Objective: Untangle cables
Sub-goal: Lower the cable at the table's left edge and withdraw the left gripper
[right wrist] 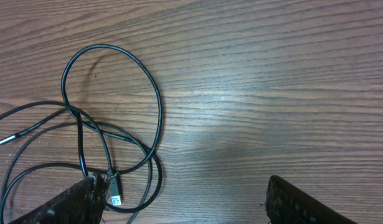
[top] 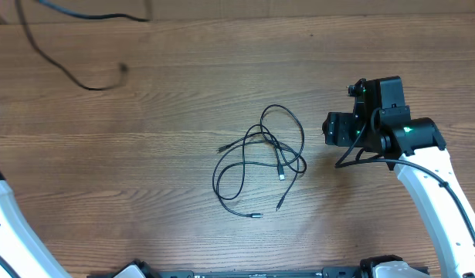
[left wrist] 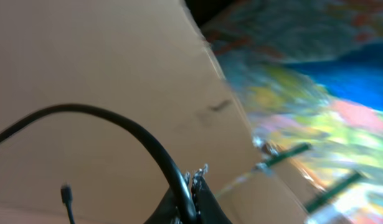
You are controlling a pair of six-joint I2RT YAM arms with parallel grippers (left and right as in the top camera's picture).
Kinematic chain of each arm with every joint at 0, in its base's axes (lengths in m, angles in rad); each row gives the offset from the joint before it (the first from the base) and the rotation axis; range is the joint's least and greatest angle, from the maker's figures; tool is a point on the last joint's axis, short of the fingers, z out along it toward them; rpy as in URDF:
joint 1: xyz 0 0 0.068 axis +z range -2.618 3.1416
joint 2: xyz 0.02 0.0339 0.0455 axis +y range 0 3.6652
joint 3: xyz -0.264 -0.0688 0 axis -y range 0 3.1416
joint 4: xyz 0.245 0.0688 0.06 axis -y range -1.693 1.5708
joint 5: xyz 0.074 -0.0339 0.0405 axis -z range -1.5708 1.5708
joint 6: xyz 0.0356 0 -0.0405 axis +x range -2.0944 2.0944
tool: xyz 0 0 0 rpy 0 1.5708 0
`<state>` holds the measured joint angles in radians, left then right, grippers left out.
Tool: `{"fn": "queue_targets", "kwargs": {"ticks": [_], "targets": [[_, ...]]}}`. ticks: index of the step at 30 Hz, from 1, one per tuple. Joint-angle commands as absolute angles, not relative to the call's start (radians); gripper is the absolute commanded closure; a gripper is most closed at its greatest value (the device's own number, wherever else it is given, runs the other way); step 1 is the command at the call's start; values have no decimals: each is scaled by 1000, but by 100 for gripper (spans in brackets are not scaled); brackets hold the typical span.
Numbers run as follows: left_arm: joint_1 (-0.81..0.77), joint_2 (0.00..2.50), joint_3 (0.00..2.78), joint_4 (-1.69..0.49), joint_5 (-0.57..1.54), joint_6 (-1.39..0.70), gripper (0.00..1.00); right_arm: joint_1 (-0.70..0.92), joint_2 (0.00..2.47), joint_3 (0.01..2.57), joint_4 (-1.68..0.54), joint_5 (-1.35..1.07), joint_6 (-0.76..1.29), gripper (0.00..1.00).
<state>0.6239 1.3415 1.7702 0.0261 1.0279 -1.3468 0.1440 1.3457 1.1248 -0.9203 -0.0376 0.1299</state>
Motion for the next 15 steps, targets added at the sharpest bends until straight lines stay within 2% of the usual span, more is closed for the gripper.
{"fn": "queue_targets", "kwargs": {"ticks": [1,9,15], "targets": [[704,1382,1785,-109,1049,-1073,96,142,1342,1138,-918,-40,130,20],[854,1490,1785,-316,1031,-802,96,142,1342,1138,-918,-40,130,19],[960,1560,1785,-488,889,-669,96,142,1342,1138,-917,-40,130,18]]}}
